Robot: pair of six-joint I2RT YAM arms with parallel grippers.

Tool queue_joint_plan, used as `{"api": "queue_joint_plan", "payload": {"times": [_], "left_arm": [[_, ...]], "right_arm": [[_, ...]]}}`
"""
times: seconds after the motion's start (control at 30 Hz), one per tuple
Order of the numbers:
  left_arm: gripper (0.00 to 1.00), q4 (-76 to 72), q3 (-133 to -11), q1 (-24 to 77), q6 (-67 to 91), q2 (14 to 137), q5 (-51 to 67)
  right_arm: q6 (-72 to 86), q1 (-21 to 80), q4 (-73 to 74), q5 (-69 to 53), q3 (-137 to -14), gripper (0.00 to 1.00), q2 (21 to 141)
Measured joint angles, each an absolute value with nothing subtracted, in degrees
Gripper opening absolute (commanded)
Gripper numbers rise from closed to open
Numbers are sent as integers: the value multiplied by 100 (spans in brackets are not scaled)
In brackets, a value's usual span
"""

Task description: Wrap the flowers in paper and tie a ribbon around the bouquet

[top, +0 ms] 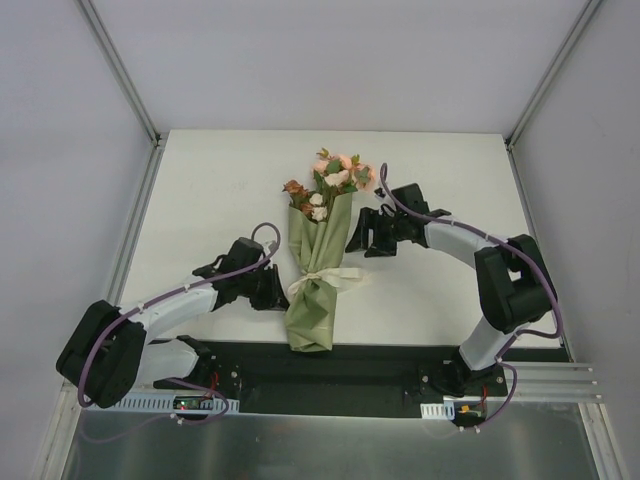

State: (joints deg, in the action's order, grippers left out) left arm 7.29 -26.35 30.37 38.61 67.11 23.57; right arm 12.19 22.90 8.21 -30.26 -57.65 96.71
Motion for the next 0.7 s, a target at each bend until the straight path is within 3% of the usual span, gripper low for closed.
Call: {"api": "queue_joint_plan", "payload": {"times": [0.27, 0.37, 0.5, 0.67, 0.7], "left_arm": [[0, 486, -2958, 3306, 3968, 6842, 2493], [0, 449, -2987, 3382, 3990, 6969, 2512], [0, 454, -2987, 3415, 4032, 7116, 2512], [0, 449, -2987, 3415, 4117, 7116, 2506], [0, 447, -2987, 3415, 4119, 7116, 2506]], "right_arm": [[1129, 2366, 1079, -2617, -5236, 81, 9603], [1125, 2425, 1074, -2526, -5225, 75, 9561], [1157, 2480, 982, -2571, -5133, 58, 9561], [1260, 2491, 819, -2639, -4910, 57, 9489], [1260, 2491, 803, -2639, -4862, 47, 9448]]}}
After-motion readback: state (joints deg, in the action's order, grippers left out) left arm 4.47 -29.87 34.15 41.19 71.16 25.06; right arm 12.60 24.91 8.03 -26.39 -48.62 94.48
